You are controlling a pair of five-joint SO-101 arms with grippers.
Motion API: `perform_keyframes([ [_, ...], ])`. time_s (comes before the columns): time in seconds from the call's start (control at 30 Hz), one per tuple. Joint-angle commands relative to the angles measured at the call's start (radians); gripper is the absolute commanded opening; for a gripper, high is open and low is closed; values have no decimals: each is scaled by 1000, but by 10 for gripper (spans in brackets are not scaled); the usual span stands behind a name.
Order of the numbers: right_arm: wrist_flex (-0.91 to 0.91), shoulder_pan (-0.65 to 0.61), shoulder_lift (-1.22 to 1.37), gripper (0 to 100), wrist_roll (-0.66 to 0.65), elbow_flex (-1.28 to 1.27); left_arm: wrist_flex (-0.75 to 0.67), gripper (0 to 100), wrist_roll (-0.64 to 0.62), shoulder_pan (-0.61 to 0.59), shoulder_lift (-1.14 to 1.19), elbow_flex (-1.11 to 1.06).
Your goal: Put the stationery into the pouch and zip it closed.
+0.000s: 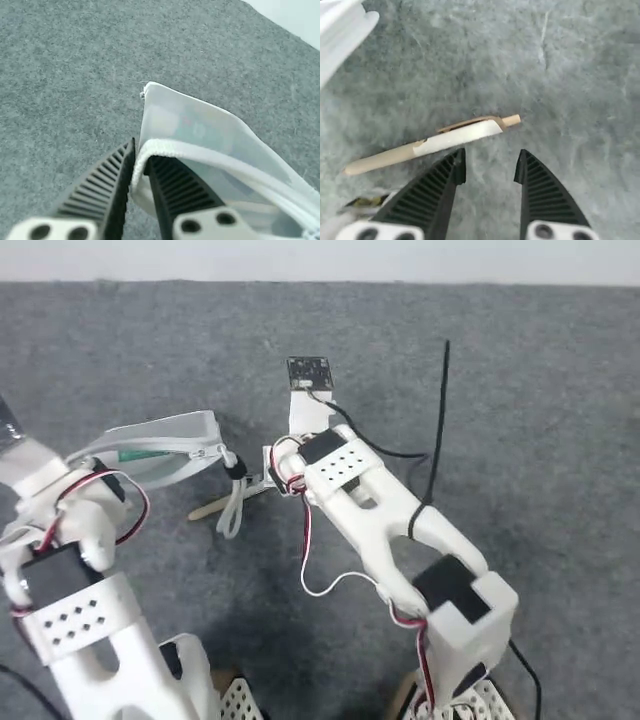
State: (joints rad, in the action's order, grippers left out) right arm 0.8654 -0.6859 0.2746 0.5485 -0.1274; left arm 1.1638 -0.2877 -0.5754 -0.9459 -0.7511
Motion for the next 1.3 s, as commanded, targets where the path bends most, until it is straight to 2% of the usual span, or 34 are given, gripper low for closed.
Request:
perform_keyframes([
  [0.0,-59,-28,12,166,9,64,-35,12,-15,-8,-6,16],
  [0.23,12,-30,156,166,15,212,-34,12,-15,-6,-6,16],
  [0.5,228,-35,352,160,15,463,-34,12,-15,-6,-6,16],
  [0.63,286,-35,412,78,9,552,-34,12,-15,-6,-6,16],
  [0.73,311,-33,438,31,-5,597,-34,12,-14,-6,-6,16],
  [0.83,323,-33,438,24,-43,601,-34,12,-14,-6,-6,16],
  [1.07,387,-31,371,27,-38,605,-35,12,-14,-5,-6,8],
  [1.2,392,-33,334,33,98,605,-35,12,-14,-5,-6,8],
  [1.27,384,-36,329,82,173,605,-35,12,-14,-5,-6,8],
])
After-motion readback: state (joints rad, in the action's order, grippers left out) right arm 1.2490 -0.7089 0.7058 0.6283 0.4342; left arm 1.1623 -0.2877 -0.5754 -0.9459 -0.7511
